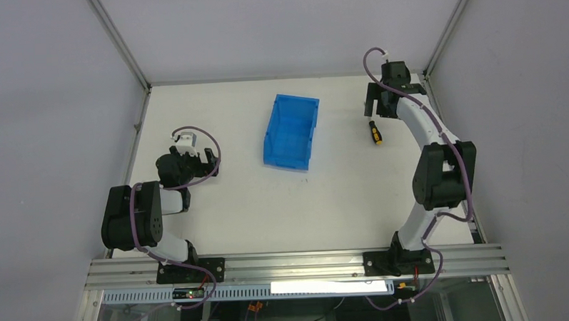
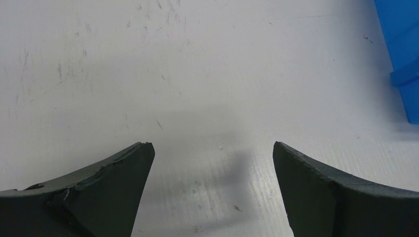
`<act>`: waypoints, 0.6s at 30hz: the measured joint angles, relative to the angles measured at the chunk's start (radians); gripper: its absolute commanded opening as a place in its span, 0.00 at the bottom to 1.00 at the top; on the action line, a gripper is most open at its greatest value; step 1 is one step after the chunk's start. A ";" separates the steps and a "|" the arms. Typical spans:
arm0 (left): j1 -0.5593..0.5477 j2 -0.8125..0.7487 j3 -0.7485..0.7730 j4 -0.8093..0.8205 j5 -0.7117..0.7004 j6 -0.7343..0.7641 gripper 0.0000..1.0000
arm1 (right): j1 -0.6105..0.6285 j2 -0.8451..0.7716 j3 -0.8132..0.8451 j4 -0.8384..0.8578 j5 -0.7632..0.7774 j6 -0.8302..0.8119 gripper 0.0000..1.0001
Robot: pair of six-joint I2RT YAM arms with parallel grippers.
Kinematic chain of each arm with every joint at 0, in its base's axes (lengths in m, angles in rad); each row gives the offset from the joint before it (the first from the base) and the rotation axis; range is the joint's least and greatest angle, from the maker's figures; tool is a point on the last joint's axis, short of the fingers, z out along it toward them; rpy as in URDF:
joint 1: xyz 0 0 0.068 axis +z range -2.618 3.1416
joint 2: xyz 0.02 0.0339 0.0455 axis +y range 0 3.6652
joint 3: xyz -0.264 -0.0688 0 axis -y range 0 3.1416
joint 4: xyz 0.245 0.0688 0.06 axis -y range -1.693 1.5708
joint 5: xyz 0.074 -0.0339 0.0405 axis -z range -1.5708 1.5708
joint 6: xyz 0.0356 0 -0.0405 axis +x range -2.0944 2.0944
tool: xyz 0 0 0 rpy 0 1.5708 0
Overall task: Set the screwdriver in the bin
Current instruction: Pick up the screwdriver from the center of the board.
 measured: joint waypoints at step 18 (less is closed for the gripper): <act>0.000 0.000 0.000 0.000 0.000 0.000 0.99 | -0.044 0.321 -0.010 0.042 -0.077 0.032 0.78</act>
